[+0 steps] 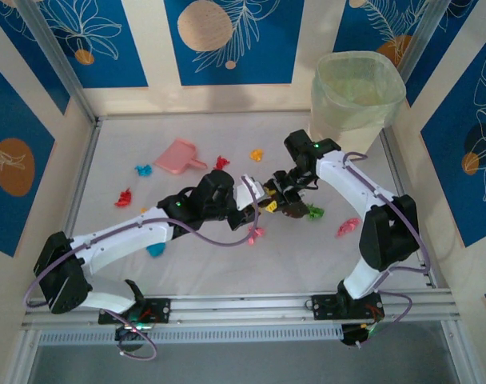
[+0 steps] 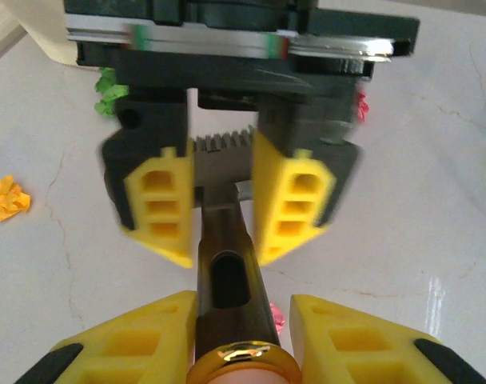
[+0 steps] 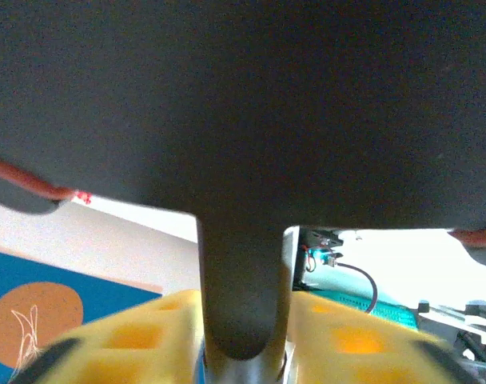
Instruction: Sweep away the paper scraps from the table
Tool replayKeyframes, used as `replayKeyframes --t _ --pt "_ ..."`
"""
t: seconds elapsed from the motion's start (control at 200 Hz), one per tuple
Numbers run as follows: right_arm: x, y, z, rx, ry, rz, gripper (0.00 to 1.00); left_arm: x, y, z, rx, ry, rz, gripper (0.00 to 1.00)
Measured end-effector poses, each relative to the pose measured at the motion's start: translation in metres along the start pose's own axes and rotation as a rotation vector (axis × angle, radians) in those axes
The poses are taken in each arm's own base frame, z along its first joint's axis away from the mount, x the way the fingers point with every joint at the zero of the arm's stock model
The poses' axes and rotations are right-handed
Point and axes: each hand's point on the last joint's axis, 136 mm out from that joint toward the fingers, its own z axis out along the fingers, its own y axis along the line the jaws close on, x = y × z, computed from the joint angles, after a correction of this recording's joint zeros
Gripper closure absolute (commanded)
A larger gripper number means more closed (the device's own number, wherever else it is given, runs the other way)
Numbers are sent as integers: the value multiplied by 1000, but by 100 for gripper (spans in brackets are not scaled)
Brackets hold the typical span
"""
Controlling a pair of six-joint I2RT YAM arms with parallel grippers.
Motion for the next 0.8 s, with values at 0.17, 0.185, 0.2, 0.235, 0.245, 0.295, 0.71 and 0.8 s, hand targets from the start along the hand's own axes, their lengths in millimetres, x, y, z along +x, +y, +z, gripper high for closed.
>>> replayKeyframes --t 0.17,0.185,0.2,0.235,0.245,0.295,0.71,0.8 --pt "9 5 -9 -35 -9 -48 31 -7 8 -5 -38 -24 -17 100" --pt "9 5 -10 -37 -12 -49 31 -8 9 -5 -42 -26 -19 100" --pt "10 6 -11 -40 -15 -53 31 -9 10 -6 -45 -29 -18 100" --pt "10 7 -13 -47 -22 -61 30 -10 11 -7 -51 -34 -18 100" --pt "10 8 -14 -49 -24 -63 29 -11 11 -8 -53 -35 -18 100" --pt "11 9 -17 -58 -35 -71 28 -13 13 -11 -65 -44 -18 100" --pt "39 41 -101 -404 -515 -511 15 -30 59 -51 -272 -120 -99 100" --pt "60 42 -130 -549 -652 -688 13 -34 78 -69 -351 -151 -148 100"
